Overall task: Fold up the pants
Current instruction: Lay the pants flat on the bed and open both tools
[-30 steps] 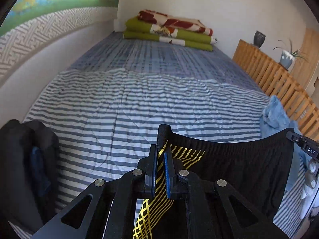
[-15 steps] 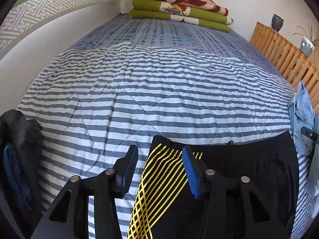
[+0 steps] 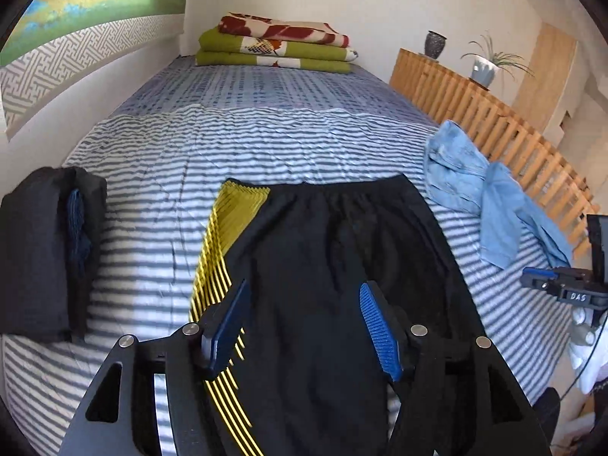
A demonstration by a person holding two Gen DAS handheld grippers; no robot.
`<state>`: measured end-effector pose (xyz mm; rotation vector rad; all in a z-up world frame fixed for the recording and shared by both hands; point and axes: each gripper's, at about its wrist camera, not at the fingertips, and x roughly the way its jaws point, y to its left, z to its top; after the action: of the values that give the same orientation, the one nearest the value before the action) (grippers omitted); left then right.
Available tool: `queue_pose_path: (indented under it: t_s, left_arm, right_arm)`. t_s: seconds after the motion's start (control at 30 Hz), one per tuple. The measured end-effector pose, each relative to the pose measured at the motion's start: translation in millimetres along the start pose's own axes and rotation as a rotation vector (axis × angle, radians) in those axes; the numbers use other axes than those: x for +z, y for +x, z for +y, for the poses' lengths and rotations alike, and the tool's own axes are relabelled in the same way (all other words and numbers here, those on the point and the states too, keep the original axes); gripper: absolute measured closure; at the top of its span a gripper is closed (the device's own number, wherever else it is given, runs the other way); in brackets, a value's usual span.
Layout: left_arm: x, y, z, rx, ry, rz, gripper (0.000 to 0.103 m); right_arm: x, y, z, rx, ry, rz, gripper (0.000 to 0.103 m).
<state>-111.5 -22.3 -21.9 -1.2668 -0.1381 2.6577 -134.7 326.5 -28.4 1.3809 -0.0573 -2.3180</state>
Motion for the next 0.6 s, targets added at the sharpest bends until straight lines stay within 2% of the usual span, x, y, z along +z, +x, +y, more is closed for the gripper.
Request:
queue_pose_path:
  t_s: [0.17,0.3,0.43,0.6]
  left_arm:
    - [-82.6,-8.9,-48.7,-0.097,0.021,0.079,0.038]
    - [-141.5,6.4,-89.5,-0.151,0.057,0.158,0.038]
    - [-177.8,18.4,-112.5,-0.216,0.01,0.206,0.038]
    - [-197.2,35.4,-127.9,-0.218,0.007,0.227,0.04]
  right_arm:
    - [-99.5,-7.2,33.6,0.0,-0.053,0.081,0.076]
    - [-153.9,15.1,51.1,0.009,-0.044,0.154,0.074]
    - [-175.6,35.2,59.2,0.012,-0.004,0.2,0.074]
    - [-181.3,49.8,71.4,-0.054,-0.036,0.209,0.066]
